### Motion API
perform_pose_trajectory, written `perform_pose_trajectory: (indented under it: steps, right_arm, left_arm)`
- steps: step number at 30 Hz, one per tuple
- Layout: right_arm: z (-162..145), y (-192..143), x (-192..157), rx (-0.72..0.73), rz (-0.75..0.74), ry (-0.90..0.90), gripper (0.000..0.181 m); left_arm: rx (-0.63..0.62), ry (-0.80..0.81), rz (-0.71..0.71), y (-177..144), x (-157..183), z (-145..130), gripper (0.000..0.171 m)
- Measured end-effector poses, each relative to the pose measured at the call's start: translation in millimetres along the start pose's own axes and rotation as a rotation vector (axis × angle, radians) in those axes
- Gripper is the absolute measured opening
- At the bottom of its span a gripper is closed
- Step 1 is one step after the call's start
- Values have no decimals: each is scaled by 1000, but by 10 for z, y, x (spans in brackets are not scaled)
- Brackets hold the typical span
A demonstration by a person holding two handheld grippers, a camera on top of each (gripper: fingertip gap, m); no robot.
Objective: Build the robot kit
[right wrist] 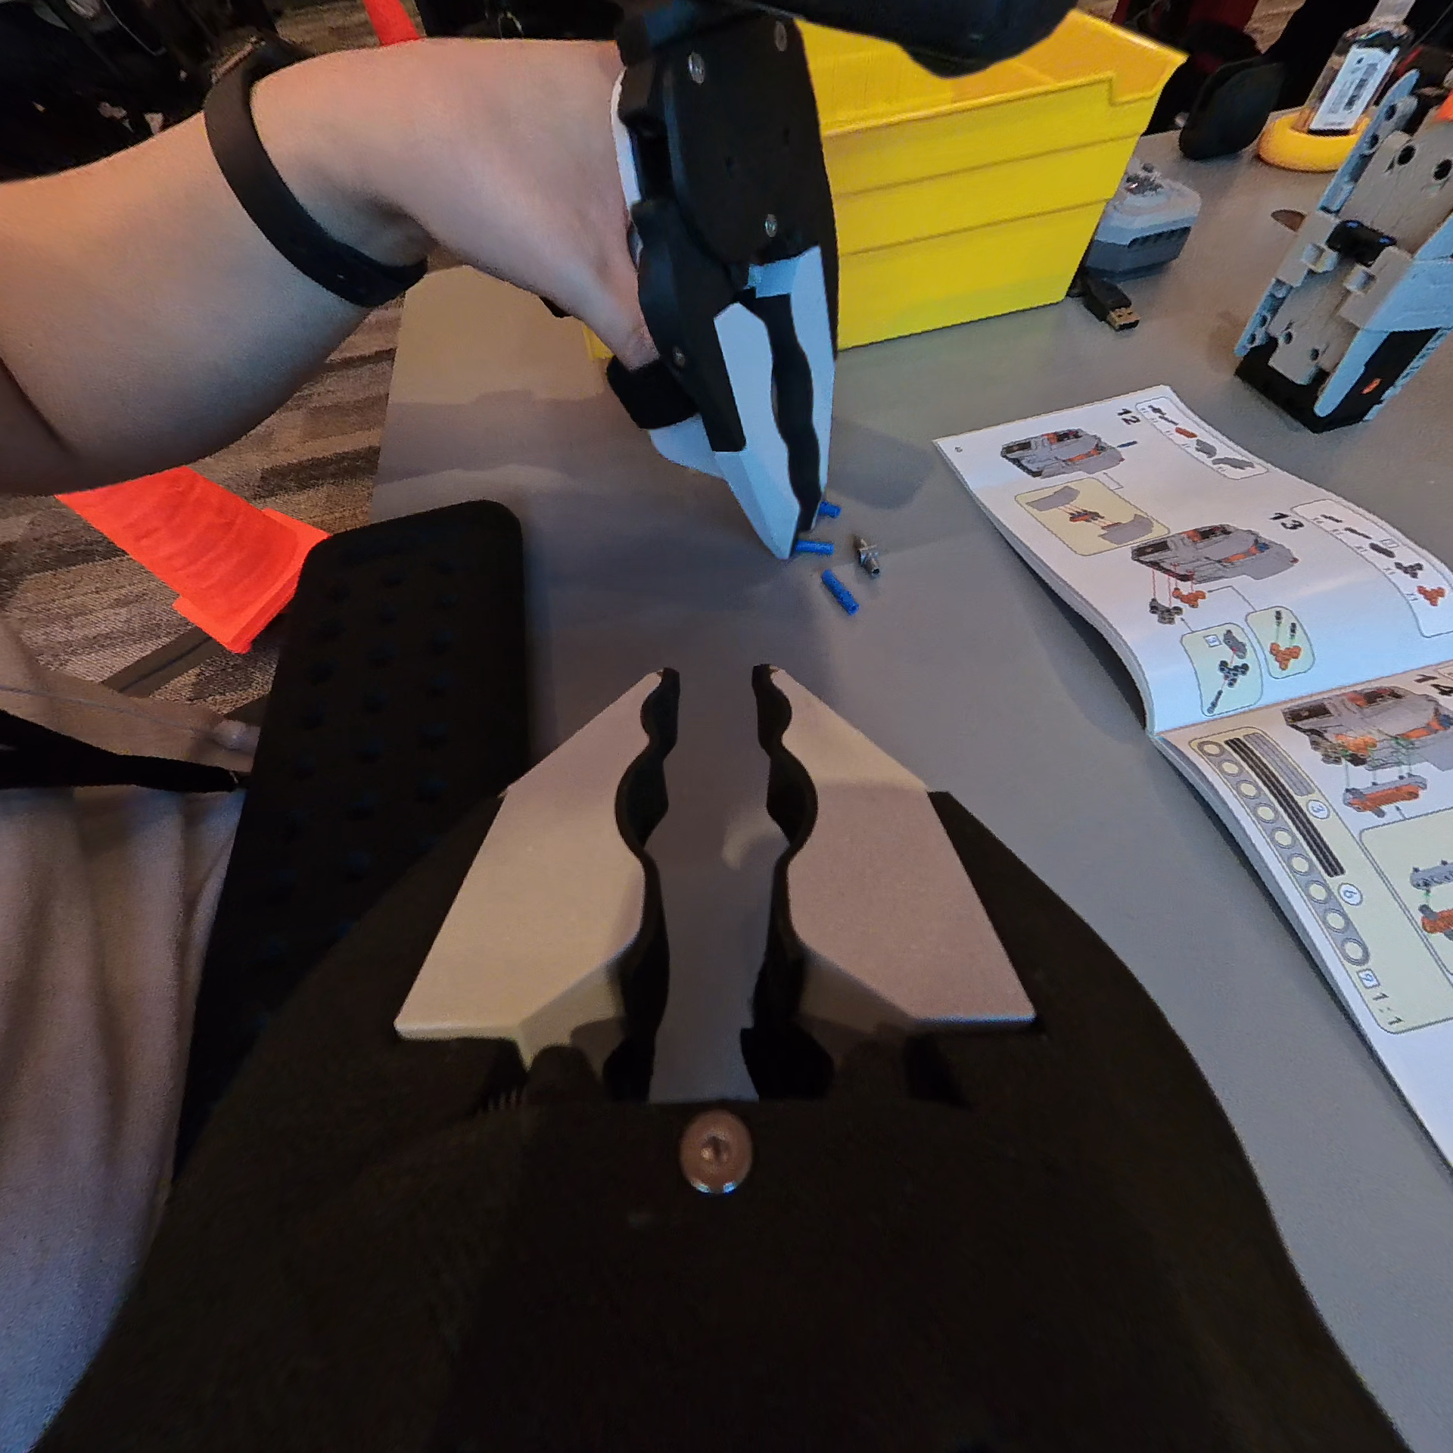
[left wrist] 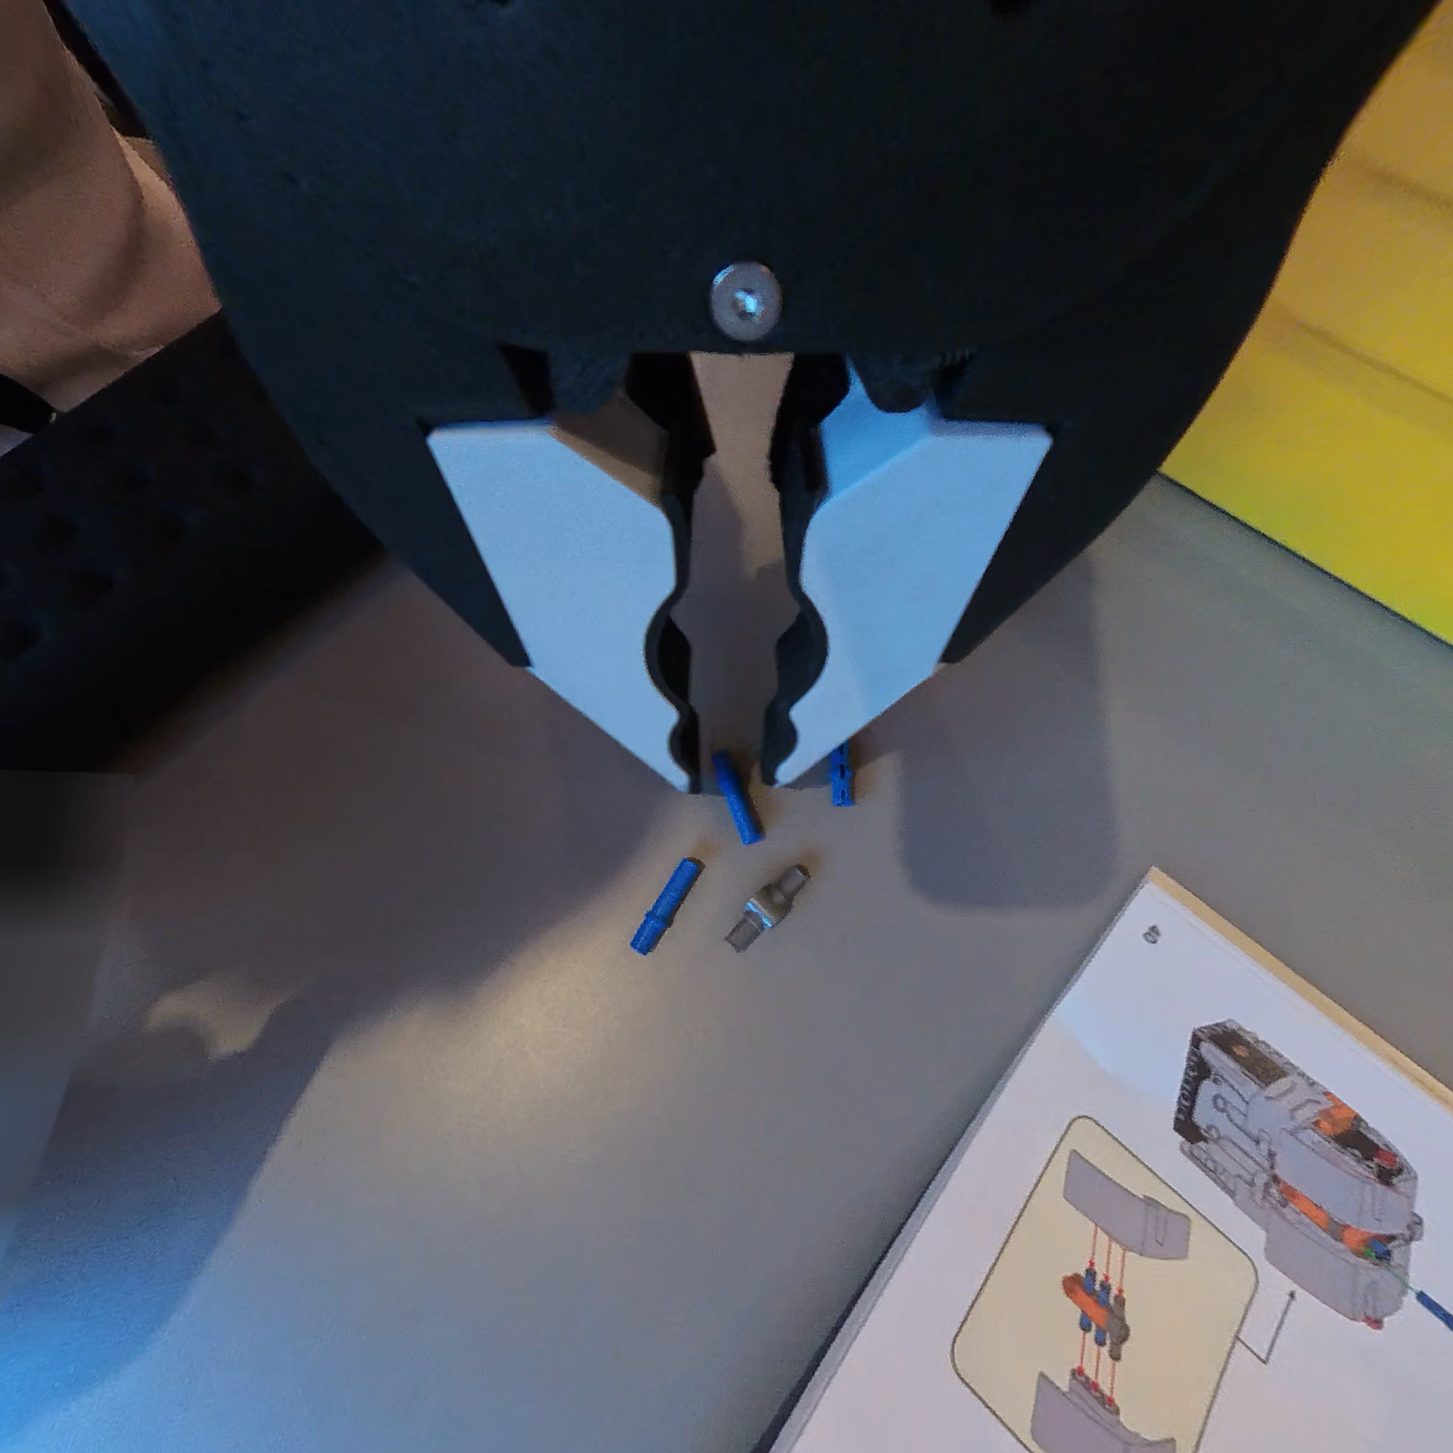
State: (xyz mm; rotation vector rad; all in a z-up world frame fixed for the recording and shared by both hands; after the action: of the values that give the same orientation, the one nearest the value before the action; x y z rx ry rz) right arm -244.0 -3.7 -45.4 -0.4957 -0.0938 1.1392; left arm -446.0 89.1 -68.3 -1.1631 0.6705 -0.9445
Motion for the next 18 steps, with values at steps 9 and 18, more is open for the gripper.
perform_pose_trajectory:
  steps: [9, 18]
  right_arm:
    - [50, -85, 72, 71, -53, 14, 19]
    - [10, -67, 201, 73, -182, -30, 19]
  left_arm:
    - [586, -81, 157, -1575, -140, 8, 21]
    - [879, -120, 384, -2580, -324, -139, 35]
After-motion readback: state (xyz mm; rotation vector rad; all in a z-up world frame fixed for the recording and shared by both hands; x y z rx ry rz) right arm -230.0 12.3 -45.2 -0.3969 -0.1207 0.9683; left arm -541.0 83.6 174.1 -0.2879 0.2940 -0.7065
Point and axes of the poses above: each gripper's, where its closed fingertips meet, y out along the fingers, z out of its top, x = y × z across the jaws, the point moved 10 cm from there along -y, back along the fingers, and after that the axes turned 6 degrees about y, right-handed, at the moved point
